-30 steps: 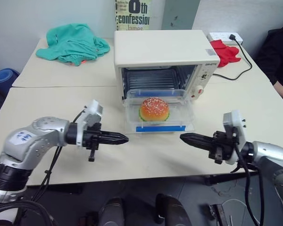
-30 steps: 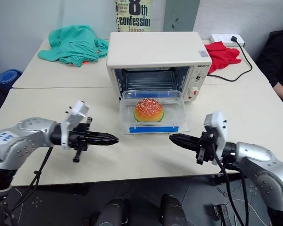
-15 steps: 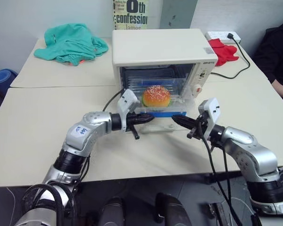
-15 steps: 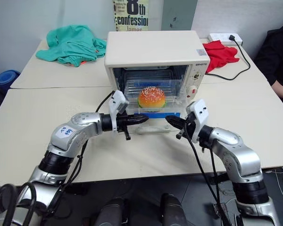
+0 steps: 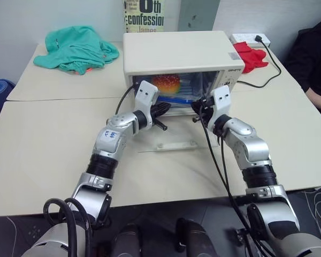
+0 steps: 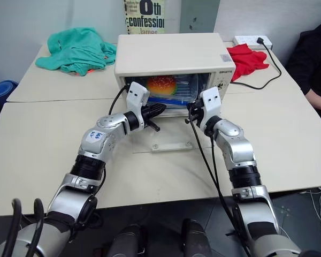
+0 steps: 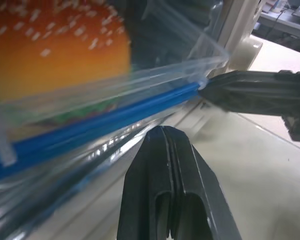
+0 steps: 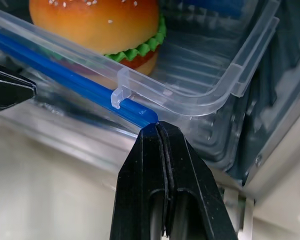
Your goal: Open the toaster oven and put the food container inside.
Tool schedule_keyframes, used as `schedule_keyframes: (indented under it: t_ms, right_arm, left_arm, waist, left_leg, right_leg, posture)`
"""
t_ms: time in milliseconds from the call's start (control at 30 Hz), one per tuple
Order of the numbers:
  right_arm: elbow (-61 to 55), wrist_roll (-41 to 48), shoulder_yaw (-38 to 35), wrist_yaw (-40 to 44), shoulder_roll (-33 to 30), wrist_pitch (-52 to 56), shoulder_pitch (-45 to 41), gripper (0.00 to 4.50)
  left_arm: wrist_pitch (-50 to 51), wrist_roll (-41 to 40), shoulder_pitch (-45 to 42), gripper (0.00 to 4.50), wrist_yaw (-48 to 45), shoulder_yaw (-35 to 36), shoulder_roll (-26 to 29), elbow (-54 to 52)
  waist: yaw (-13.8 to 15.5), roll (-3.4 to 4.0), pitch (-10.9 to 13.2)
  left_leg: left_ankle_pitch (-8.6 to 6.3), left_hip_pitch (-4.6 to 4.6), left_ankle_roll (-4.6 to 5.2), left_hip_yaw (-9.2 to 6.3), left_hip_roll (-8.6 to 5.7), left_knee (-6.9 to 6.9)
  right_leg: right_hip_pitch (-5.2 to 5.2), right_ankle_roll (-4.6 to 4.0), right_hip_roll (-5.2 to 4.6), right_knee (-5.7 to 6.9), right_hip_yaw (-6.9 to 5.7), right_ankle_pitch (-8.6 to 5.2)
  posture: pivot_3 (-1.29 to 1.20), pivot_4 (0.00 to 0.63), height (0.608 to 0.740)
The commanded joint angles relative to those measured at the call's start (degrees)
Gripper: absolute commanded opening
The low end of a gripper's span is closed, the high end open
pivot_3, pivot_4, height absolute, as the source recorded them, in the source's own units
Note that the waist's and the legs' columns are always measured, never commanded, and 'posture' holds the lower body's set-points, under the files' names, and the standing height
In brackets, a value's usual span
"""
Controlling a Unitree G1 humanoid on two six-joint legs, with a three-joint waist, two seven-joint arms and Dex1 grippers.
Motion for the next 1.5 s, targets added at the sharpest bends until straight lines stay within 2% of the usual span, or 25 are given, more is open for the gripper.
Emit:
schedule_keyframes:
  t_ms: [33, 133, 267, 367, 400, 500, 633, 767, 800, 1000, 1133, 1267, 1400, 1500]
  right_arm:
    - [-1.1, 0.2, -2.0, 0.9, 0.0, -1.8, -1.0, 0.01]
    - [-7.4, 1.6, -2.5, 2.7, -1.9, 0.7, 1.8, 0.01]
    - [-23.6, 7.4, -5.7, 4.9, -6.0, 9.8, 9.7, 0.01]
    - [-34.5, 13.0, -9.8, 4.5, -9.2, 17.6, 16.7, 0.0]
    - [-39.1, 15.2, -11.7, 4.4, -10.6, 20.8, 20.9, 0.0]
    - [-48.1, 19.3, -15.0, 4.0, -13.3, 26.9, 30.4, 0.0]
    - [-52.8, 20.8, -15.9, 1.2, -12.3, 29.5, 39.7, 0.0]
    - [-50.0, 17.3, -11.1, -0.4, -8.7, 25.7, 42.7, 0.0]
    - [-48.4, 16.4, -10.3, -0.9, -7.7, 24.8, 42.3, 0.0]
    - [-37.7, 11.0, -6.7, -1.9, -3.7, 17.4, 36.0, 0.0]
    - [-38.3, 11.7, -8.0, -1.1, -4.4, 17.4, 31.8, 0.0]
    - [-46.9, 20.6, -14.4, 2.9, -12.5, 25.6, 27.0, 0.0]
    - [-47.3, 27.0, -21.5, 8.3, -23.8, 31.7, 25.0, 0.0]
    - [-42.6, 34.1, -32.1, 17.4, -33.6, 36.2, 26.4, 0.6]
  left_arm:
    - [-0.1, -0.6, -1.6, 0.0, -0.6, 2.4, 0.0, -0.8]
    - [5.8, -4.8, 0.5, 0.0, -6.3, 3.9, 4.0, -7.7]
    - [13.4, -12.0, 6.1, 0.0, -16.7, 7.7, 15.7, -21.0]
    - [15.3, -15.6, 10.2, 0.6, -23.3, 11.9, 25.2, -25.6]
    - [15.3, -16.7, 12.1, 0.87, -26.9, 13.8, 29.7, -27.3]
    - [16.5, -20.1, 16.0, 1.81, -34.0, 18.0, 38.5, -30.1]
    - [15.7, -22.1, 20.2, 3.09, -40.6, 21.2, 46.0, -31.0]
    - [13.3, -21.9, 19.6, 4.3, -40.6, 21.9, 46.4, -29.5]
    - [12.8, -21.7, 19.1, 4.46, -40.2, 21.7, 46.1, -29.3]
    - [12.4, -21.2, 15.7, 4.46, -38.0, 19.1, 44.8, -29.7]
    - [12.5, -21.2, 14.6, 4.46, -37.9, 18.2, 44.8, -28.9]
    - [11.3, -20.4, 14.2, 4.46, -38.6, 17.9, 45.3, -26.7]
    - [9.8, -19.7, 14.1, 4.46, -39.5, 17.5, 45.5, -25.0]
    - [8.4, -19.1, 13.9, 4.5, -41.2, 17.8, 46.8, -23.5]
  waist:
    - [-0.1, 0.0, 0.0]
    - [-0.2, 0.01, 0.0]
    - [-0.8, 0.03, 0.0]
    - [-0.8, 0.04, 0.0]
    - [-0.8, 0.04, 0.0]
    - [-0.7, 0.03, 0.0]
    - [-0.1, 0.03, 0.0]
    - [0.1, 0.03, 0.0]
    - [0.1, 0.03, 0.0]
    - [-0.1, 0.03, 0.0]
    - [-0.1, 0.04, 0.0]
    - [0.0, 0.09, 0.1]
    - [0.2, 0.02, 0.0]
    - [0.9, 0.02, 0.0]
  left_leg:
    - [0.0, 0.0, 0.0, 0.0, 0.01, 0.0]
    - [0.0, 0.0, -0.01, 0.05, 0.03, -0.03]
    - [0.01, 0.0, -0.07, 0.06, 0.06, -0.26]
    - [0.01, 0.02, -0.12, 0.03, 0.07, -0.39]
    - [0.01, 0.02, -0.12, 0.03, 0.07, -0.37]
    - [0.0, 0.04, -0.12, 0.0, 0.07, -0.45]
    - [-0.02, 0.11, -0.06, 0.04, 0.05, -0.62]
    - [0.03, 0.19, 0.05, -0.06, 0.04, -0.67]
    - [0.04, 0.19, 0.05, -0.05, 0.04, -0.68]
    - [0.06, 0.16, 0.02, -0.01, 0.03, -0.72]
    - [0.18, 0.14, -0.19, -0.01, 0.03, -0.75]
    - [0.18, 0.11, -0.19, -0.01, 0.03, -0.74]
    - [0.15, 0.12, -0.14, -0.02, 0.03, -0.73]
    - [0.09, 0.1, -0.02, -0.07, 0.03, -0.75]
  right_leg:
    - [0.0, 0.0, 0.0, 0.0, 0.0, 0.0]
    - [-0.06, 0.0, 0.01, 0.03, 0.01, 0.0]
    - [-0.18, -0.04, 0.01, 0.1, 0.05, -0.02]
    - [-0.22, -0.14, 0.02, 0.13, 0.04, -0.08]
    - [-0.22, -0.14, 0.02, 0.11, 0.03, -0.09]
    - [-0.22, -0.21, 0.02, 0.08, 0.03, -0.13]
    - [-0.2, -0.22, 0.0, -0.29, 0.02, -0.13]
    - [-0.18, -0.26, 0.03, -0.2, 0.0, -0.13]
    - [-0.18, -0.28, 0.03, -0.19, 0.0, -0.12]
    - [-0.22, -0.28, 0.06, -0.18, 0.01, -0.12]
    - [-0.22, -0.27, 0.07, -0.14, 0.02, -0.12]
    - [-0.25, -0.27, 0.07, 0.03, 0.02, -0.12]
    - [-0.23, -0.26, 0.07, 0.01, 0.03, -0.12]
    - [-0.23, -0.29, 0.08, -0.22, -0.02, -0.13]
  posture:
    - [0.0, 0.15, 0.74]
    - [0.0, 0.15, 0.74]
    - [0.0, 0.15, 0.74]
    - [0.0, 0.15, 0.74]
    - [0.0, 0.15, 0.74]
    - [0.0, 0.15, 0.74]
    - [0.0, 0.15, 0.74]
    - [0.0, 0.15, 0.74]
    - [0.0, 0.15, 0.74]
    - [0.0, 0.15, 0.74]
    - [0.0, 0.15, 0.74]
    - [0.0, 0.15, 0.74]
    - [0.0, 0.15, 0.74]
    - [0.0, 0.15, 0.74]
